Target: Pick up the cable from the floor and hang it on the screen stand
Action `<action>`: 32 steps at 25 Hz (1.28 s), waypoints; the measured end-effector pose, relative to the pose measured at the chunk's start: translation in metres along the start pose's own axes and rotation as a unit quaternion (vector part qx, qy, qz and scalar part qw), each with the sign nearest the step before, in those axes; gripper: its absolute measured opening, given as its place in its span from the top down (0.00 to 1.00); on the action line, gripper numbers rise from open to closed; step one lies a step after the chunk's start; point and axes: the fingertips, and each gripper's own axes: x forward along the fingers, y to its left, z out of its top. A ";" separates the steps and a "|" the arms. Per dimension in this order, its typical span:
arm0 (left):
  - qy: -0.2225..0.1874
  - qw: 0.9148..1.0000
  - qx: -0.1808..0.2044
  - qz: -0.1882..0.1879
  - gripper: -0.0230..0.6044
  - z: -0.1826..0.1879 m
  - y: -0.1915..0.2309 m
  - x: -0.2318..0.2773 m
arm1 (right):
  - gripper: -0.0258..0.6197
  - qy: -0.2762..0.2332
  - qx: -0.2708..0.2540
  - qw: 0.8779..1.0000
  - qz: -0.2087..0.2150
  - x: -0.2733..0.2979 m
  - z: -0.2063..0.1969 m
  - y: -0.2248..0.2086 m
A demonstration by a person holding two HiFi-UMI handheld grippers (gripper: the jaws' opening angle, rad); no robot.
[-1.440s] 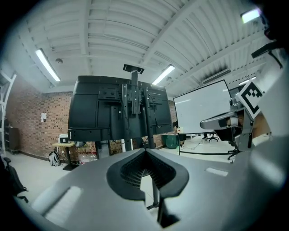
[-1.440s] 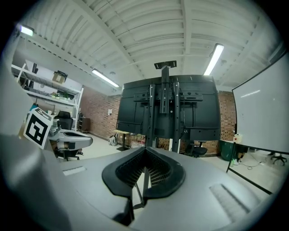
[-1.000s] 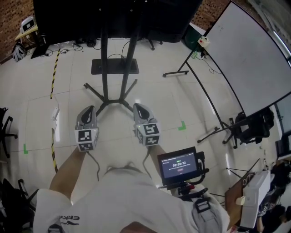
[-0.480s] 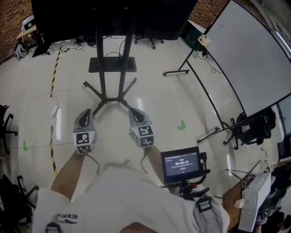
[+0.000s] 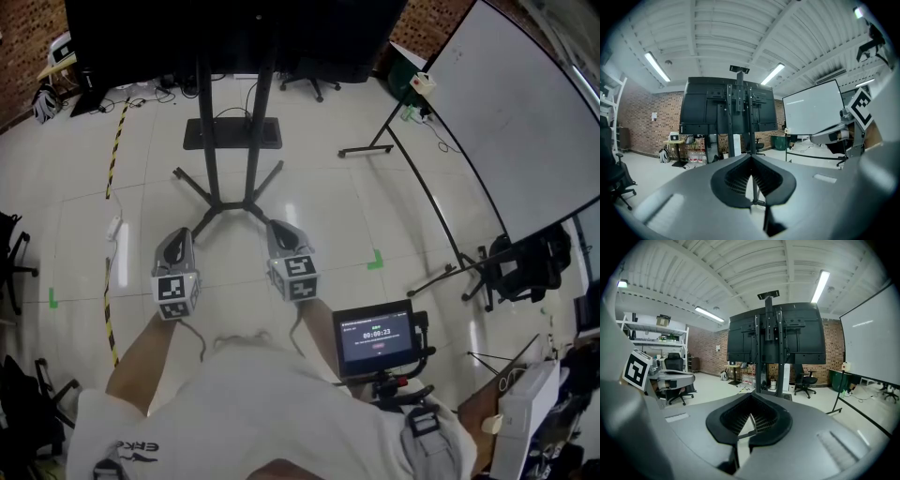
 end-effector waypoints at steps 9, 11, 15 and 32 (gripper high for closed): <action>0.007 1.000 0.001 0.004 0.96 -0.004 0.003 0.000 | 0.94 0.007 -0.001 1.000 0.006 0.004 0.000 0.005; 0.007 1.000 0.002 0.004 0.96 -0.005 0.005 -0.001 | 0.94 0.004 -0.002 1.000 0.007 0.005 0.000 0.007; 0.002 1.000 0.000 0.005 0.96 -0.003 0.009 0.002 | 0.94 0.001 -0.004 1.000 0.006 0.008 0.003 0.008; -0.012 1.000 0.005 -0.007 0.96 0.000 0.002 0.014 | 0.94 0.002 -0.001 1.000 0.003 0.013 0.002 0.009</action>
